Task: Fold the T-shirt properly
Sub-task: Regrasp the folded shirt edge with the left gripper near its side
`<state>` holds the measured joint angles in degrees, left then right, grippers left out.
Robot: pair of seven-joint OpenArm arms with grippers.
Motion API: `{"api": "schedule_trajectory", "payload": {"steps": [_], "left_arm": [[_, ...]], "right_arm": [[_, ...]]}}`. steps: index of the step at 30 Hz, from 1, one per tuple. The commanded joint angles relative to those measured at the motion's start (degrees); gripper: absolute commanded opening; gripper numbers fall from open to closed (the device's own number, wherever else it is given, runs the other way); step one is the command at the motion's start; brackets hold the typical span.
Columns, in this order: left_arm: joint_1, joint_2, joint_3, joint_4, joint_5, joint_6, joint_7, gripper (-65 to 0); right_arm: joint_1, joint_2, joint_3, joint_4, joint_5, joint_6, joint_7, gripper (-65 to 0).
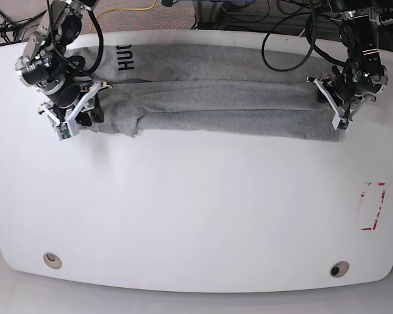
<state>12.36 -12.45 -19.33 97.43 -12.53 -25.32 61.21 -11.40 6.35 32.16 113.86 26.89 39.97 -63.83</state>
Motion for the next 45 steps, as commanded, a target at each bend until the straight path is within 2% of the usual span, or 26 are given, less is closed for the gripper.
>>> {"api": "schedule_trajectory", "payload": {"steps": [1, 9, 14, 20, 26, 35, 40, 45], "left_arm": [[-0.18, -0.61, -0.23, 0.20, 1.33, 0.31, 1.25, -44.6], [-0.18, -0.70, -0.32, 0.20, 1.33, 0.31, 1.25, -44.6], [-0.01, -0.70, -0.40, 0.20, 1.41, 0.31, 1.25, -44.6], [-0.01, -0.70, -0.49, 0.20, 1.41, 0.31, 1.25, -44.6], [-0.01, -0.70, -0.49, 0.37, 1.41, 0.31, 1.25, -44.6], [-0.10, -0.70, -0.32, 0.37, 1.41, 0.31, 1.25, -44.6], [-0.18, -0.70, -0.32, 0.20, 1.41, 0.31, 1.25, -44.6], [-0.18, -0.70, -0.23, 0.20, 1.41, 0.31, 1.25, -44.6]], "right_arm": [[0.37, 0.02, -2.05, -0.85, -2.50, 0.03, 2.69, -50.3], [0.10, -0.50, -2.23, -5.34, -11.91, 0.03, 4.62, -51.0], [-0.25, 0.11, 2.69, -5.51, -15.33, 0.03, 4.89, -51.0], [-3.24, 0.38, 6.47, -2.44, -15.25, 0.03, 4.71, -50.9], [-5.52, 0.02, 6.04, 2.22, -14.89, 0.03, 4.62, -50.7], [-4.38, -0.94, 6.04, 2.49, -8.57, 0.03, 3.83, -50.7], [-2.54, -1.12, 4.01, 1.61, -7.33, 0.03, 3.75, -50.7], [0.01, -1.12, 0.94, -2.52, -10.06, 0.03, 3.83, -51.0]]}}
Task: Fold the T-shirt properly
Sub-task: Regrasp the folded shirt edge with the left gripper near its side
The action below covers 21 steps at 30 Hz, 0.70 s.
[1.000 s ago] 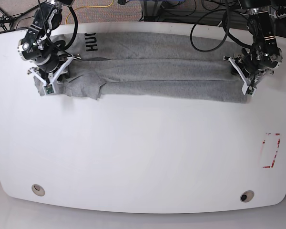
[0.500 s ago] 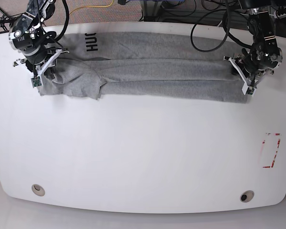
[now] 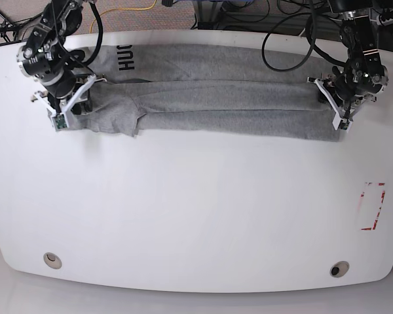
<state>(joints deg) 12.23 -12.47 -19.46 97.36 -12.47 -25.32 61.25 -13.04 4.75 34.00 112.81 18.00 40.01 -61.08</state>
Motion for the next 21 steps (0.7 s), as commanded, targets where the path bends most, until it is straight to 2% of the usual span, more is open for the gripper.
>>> {"api": "schedule_trajectory", "payload": {"steps": [1, 10, 21], "left_arm": [[-0.05, -0.67, -0.10, 0.26, 1.35, 0.31, 1.21, -44.6], [-0.05, -0.67, -0.10, 0.26, 1.35, 0.31, 1.21, -44.6], [-0.05, -0.67, -0.36, 0.26, 1.35, 0.31, 1.21, -44.6]], "right_arm": [[2.36, 0.39, -1.43, -2.70, -2.13, -0.01, 1.08, -51.2], [3.76, -0.75, -1.51, -7.19, -9.96, -0.01, 4.07, -51.2], [-4.76, -0.58, -1.69, -1.21, -10.39, -0.01, 3.89, -51.2]]}}
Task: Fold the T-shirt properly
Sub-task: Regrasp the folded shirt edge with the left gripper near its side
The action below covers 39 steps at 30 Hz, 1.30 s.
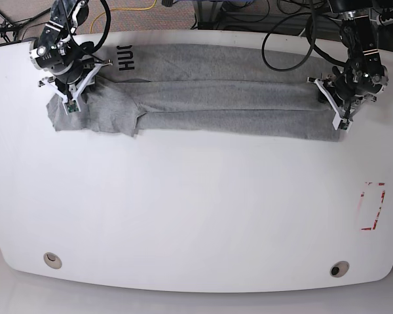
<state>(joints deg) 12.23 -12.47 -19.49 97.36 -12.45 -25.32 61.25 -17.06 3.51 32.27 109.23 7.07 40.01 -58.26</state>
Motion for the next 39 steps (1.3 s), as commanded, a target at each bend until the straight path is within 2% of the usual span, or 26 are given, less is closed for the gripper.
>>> {"api": "schedule_trajectory", "payload": {"steps": [1, 14, 22, 30, 39], "left_arm": [[-0.05, -0.67, -0.34, 0.26, 1.33, 0.31, 1.21, -44.6], [-0.14, -0.67, -0.07, 0.35, 1.33, 0.31, 1.21, -44.6], [-0.23, -0.59, 0.01, 0.26, 1.24, 0.31, 1.30, -44.6], [-0.23, -0.59, 0.01, 0.79, 1.06, 0.31, 1.30, -44.6], [-2.25, -0.32, -1.75, 3.43, 0.71, -0.39, 1.30, -44.3]], "right_arm": [[-1.45, 0.67, -0.05, 2.55, 0.45, -0.01, 1.07, -51.2], [-2.24, 0.49, -0.05, 7.30, 0.62, -0.01, 0.98, -51.2], [1.63, 0.76, -0.23, 6.77, 7.57, -0.01, -0.51, -50.9], [4.09, 0.49, -2.69, 0.09, 4.58, -0.01, -0.07, -51.2], [3.65, 0.76, -2.87, -9.14, 1.59, -0.01, 6.61, -51.2]]}}
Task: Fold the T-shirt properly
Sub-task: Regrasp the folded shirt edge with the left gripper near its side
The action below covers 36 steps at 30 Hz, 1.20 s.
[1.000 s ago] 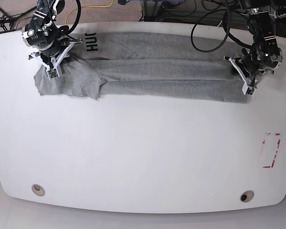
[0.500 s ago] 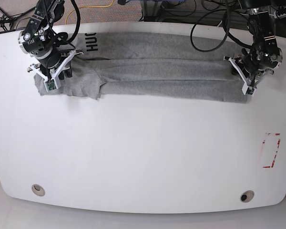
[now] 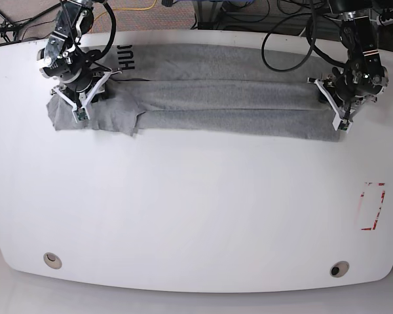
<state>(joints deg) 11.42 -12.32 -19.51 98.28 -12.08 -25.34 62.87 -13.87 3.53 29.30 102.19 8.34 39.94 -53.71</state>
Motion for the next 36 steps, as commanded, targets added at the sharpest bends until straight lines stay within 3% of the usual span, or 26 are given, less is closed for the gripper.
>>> {"api": "schedule_trajectory", "payload": {"steps": [1, 6, 10, 13, 19, 24, 36], "left_arm": [[-1.62, -0.39, -2.43, 2.86, -0.01, -1.16, -0.32, -43.6], [-3.11, 1.02, -6.56, 4.36, -3.62, -5.91, 0.73, -33.9], [-5.13, 1.28, -11.75, 6.29, -5.99, -6.44, 3.99, -23.5], [-5.84, 1.11, -15.35, 6.56, -9.42, -7.23, 5.48, -19.3], [-5.93, -0.65, -22.65, 1.72, -18.30, -10.31, 5.66, -17.9], [-5.93, -3.99, -23.26, -6.72, -24.80, -11.01, 5.66, -17.9], [-6.45, -4.69, -21.86, -14.90, -28.41, -11.18, 5.39, -17.9]], "right_arm": [[0.55, 0.82, 0.11, -2.90, 0.32, 0.06, 2.33, -51.2], [0.37, 0.73, 0.20, -4.21, 0.15, 0.06, 2.77, -51.2], [0.37, 0.65, 0.11, -4.39, 0.15, 0.06, 2.77, -51.2], [0.37, 0.65, 0.11, -4.13, 0.15, 0.06, 2.77, -51.2], [0.46, 0.65, 0.11, -3.60, 0.15, 0.06, 2.77, -51.2], [0.55, 0.56, 0.11, -3.16, 0.23, 0.06, 2.77, -51.2], [0.46, 0.65, 0.11, -2.81, 0.32, 0.06, 2.77, -51.2]]}}
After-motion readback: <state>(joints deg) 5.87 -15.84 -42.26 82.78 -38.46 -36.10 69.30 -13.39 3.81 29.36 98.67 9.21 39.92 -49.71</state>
